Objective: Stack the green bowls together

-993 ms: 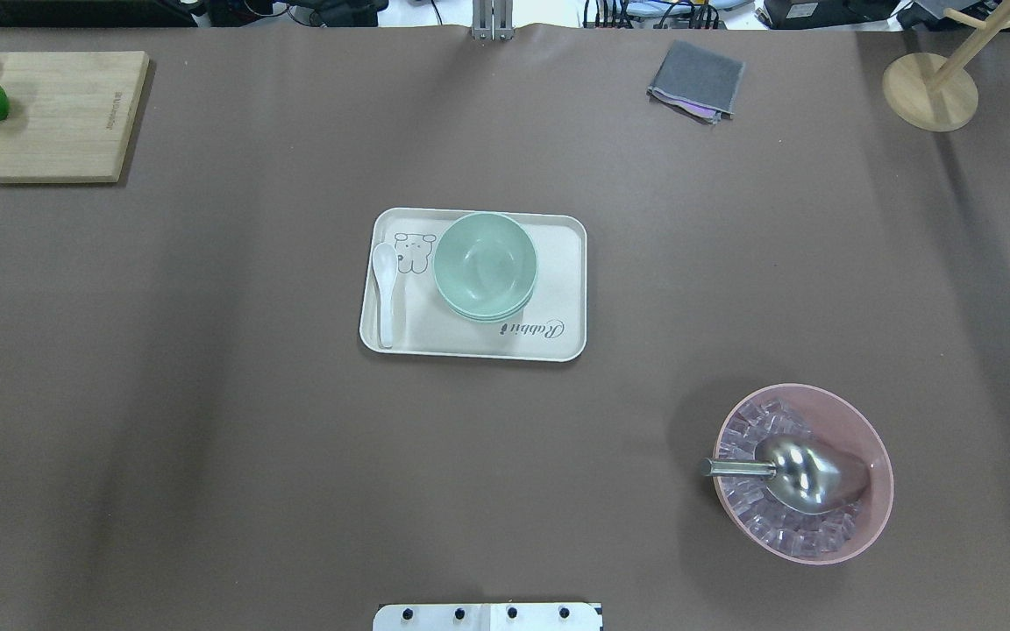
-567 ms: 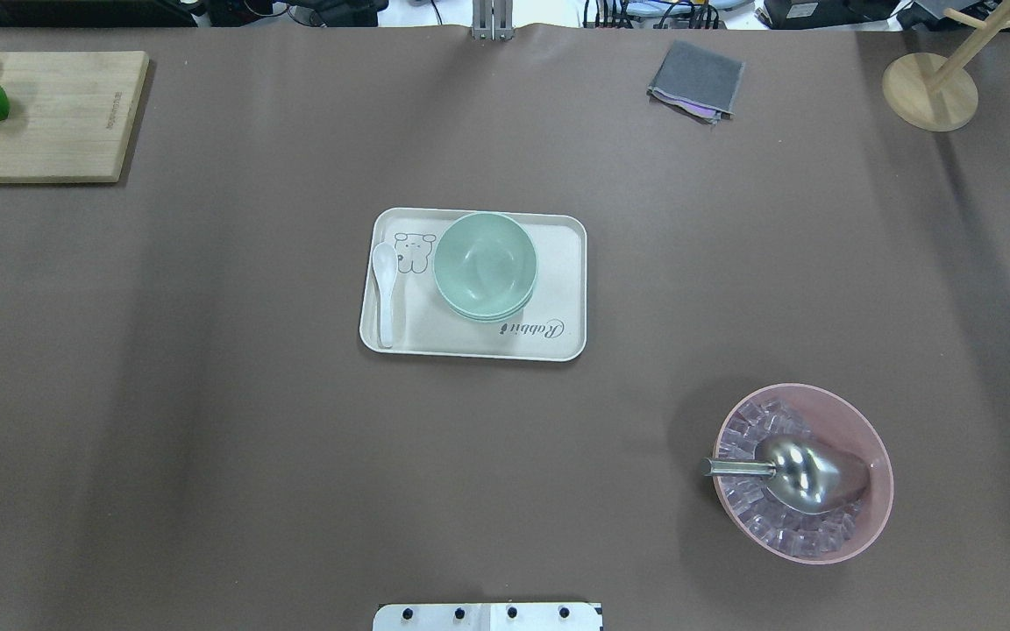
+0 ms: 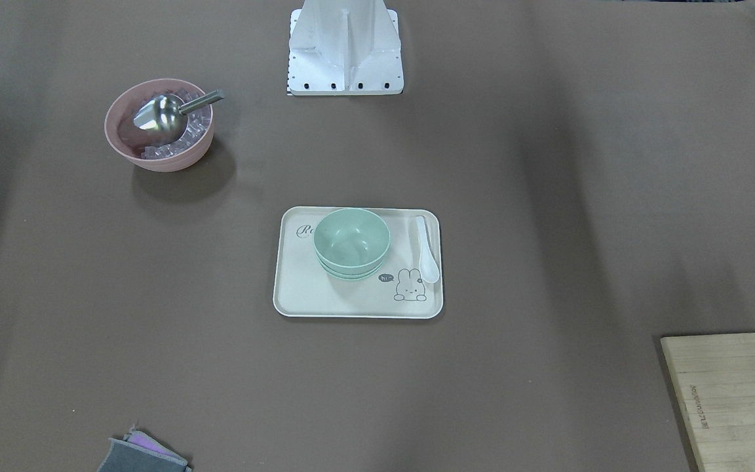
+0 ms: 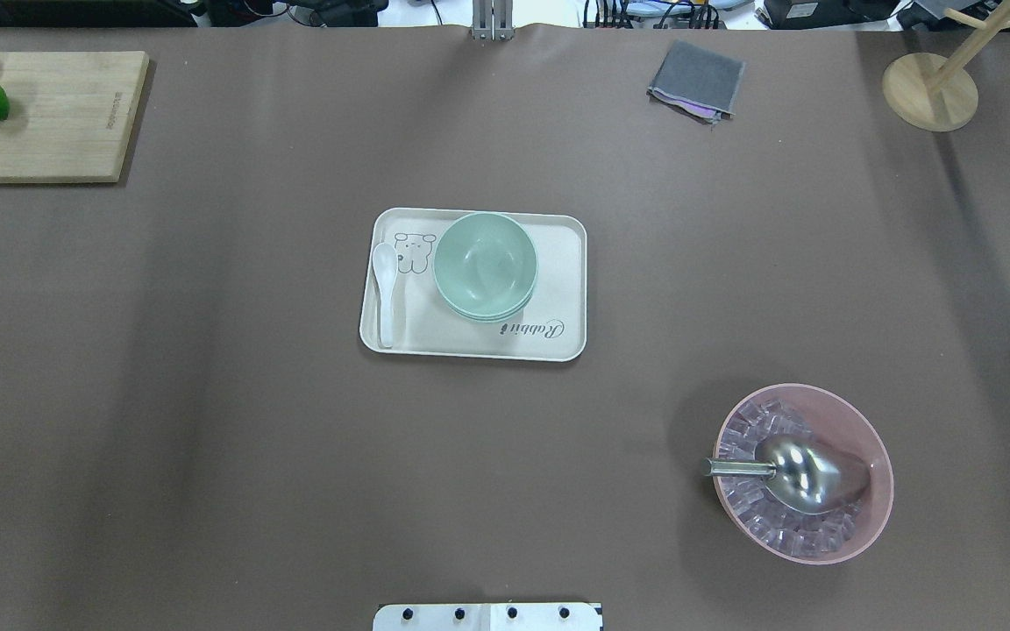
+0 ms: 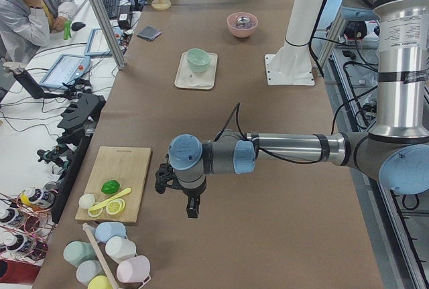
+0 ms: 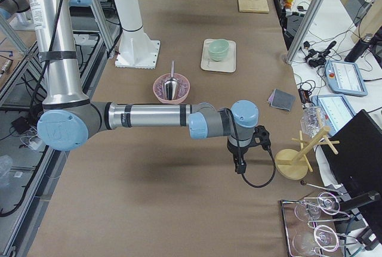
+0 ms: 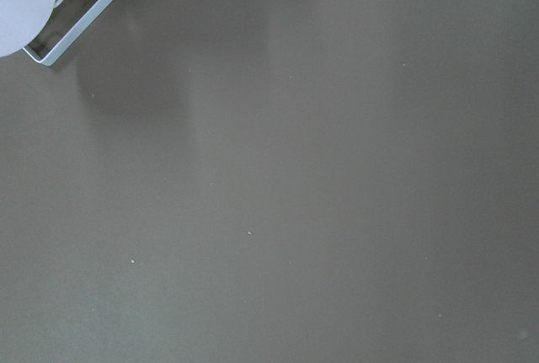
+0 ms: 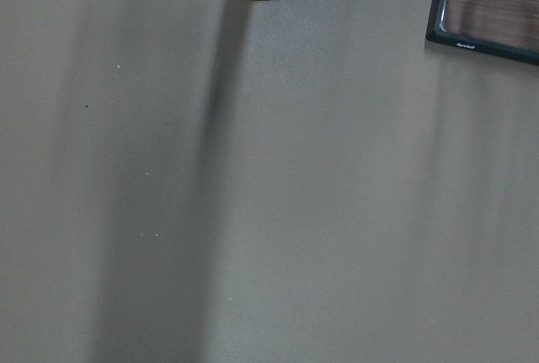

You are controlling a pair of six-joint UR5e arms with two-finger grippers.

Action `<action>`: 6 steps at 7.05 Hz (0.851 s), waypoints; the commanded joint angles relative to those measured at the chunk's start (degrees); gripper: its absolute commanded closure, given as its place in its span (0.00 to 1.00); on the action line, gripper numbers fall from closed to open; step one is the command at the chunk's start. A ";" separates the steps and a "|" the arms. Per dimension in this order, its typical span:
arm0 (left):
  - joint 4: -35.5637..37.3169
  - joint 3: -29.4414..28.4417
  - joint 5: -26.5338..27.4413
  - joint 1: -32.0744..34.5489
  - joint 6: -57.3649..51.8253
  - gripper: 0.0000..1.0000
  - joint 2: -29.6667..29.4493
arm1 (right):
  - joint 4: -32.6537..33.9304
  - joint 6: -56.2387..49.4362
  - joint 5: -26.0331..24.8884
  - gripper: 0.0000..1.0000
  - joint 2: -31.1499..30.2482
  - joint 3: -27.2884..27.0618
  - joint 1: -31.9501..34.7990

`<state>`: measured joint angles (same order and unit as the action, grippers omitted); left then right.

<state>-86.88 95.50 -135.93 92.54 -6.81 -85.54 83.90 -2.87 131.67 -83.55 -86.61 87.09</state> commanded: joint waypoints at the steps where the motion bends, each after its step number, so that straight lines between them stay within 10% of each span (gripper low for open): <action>1: -2.50 0.04 -1.45 0.00 0.40 0.02 0.63 | 0.12 0.40 -0.19 0.00 -0.03 -0.32 -0.08; 6: -2.51 -1.29 -1.88 -0.08 0.40 0.02 -0.60 | -0.05 0.41 -0.01 0.00 -0.21 -0.40 -0.35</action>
<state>-89.41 93.68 -137.80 92.49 -6.43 -86.52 83.85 -2.53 131.74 -83.74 -86.90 86.83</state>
